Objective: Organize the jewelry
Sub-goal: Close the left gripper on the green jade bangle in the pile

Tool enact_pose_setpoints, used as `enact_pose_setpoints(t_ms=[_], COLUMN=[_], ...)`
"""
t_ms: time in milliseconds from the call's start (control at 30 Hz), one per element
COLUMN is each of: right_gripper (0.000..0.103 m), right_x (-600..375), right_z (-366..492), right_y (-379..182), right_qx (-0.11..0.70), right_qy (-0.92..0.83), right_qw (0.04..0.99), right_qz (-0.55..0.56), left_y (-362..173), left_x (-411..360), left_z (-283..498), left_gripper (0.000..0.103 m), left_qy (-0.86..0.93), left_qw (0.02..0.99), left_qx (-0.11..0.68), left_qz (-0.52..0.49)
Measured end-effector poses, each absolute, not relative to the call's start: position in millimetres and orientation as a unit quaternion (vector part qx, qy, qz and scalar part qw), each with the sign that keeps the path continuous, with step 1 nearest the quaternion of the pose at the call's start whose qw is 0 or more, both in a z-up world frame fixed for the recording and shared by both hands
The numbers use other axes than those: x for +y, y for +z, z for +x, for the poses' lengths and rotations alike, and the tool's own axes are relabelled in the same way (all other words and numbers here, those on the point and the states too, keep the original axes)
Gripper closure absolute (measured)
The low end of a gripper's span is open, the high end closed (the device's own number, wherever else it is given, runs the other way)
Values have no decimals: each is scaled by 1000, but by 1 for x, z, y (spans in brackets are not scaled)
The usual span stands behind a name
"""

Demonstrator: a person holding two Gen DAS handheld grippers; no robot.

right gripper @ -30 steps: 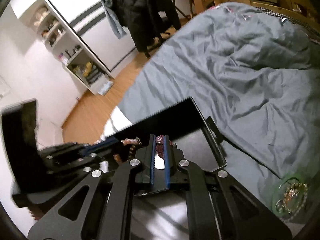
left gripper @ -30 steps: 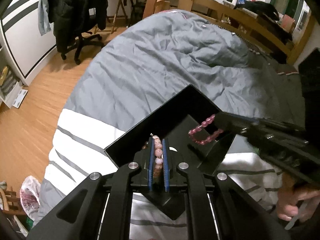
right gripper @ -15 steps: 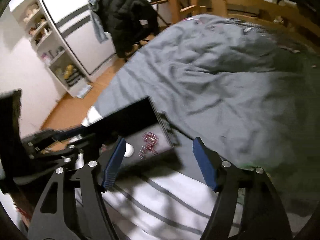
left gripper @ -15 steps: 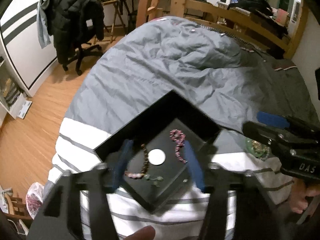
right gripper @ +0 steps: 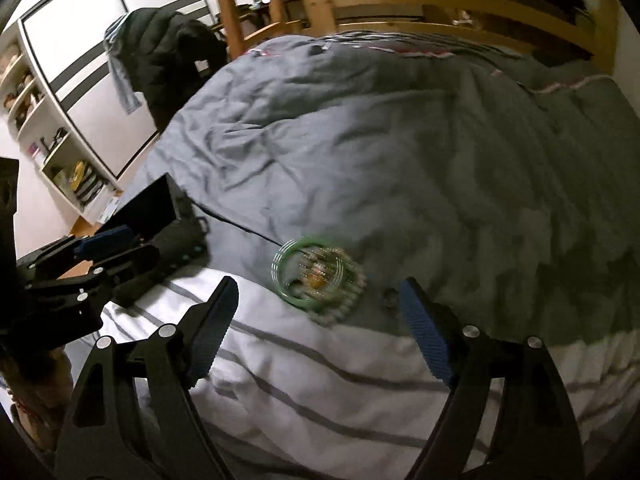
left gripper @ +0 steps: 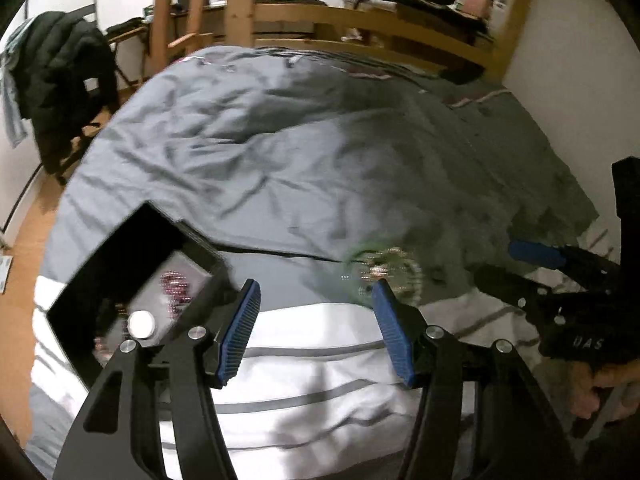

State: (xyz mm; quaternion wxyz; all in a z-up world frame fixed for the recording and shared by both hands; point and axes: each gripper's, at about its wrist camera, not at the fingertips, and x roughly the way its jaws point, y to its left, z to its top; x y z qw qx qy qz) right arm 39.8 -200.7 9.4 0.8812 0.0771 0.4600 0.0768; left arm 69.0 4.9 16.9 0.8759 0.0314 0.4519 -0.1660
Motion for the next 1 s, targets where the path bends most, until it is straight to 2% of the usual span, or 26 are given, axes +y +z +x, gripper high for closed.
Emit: enact_pose_setpoints(t_ms=[167,300,433,633,733,767,800,900,967,1000], right_gripper=[21,21,21,22,32,36,38,53,67,71], right_x=[-221,-229,-222,-209,-209,-209,-209,-210,-209,-209], right_z=[32,33,43,59,71,73,75,79,81,82], right_y=[-9,-33,-58,-76,-91,-95,-99,-104,-105,-105], right_qx=[461,463,470,468,477,481,486,488,487,487], right_qy=[67,70,81,99,104,103,102,103,102,102], right_qw=[881,879,875,874,867,865,862,861,862,862], right_qz=[79,84,83,84,98,99,101,103,98,95], left_y=[-3,-22,-29,-55,-73,-77,-82,-90,-92,-92], left_x=[-16,-25,-30,-42,-49,-50,-52,-52,-51,-50], left_z=[74,83,92,117,129,131,134,141,143,144], left_gripper=[49,49,47,46,48,54,66,79,83,86], left_qy=[-161,-160,-145,-162,-168,-170,-172,-174,-174,-174], left_qw=[868,857,876,864,848,845,841,831,829,829], left_qx=[469,488,458,475,498,503,509,524,527,528], left_qz=[38,44,47,47,59,62,67,64,62,60])
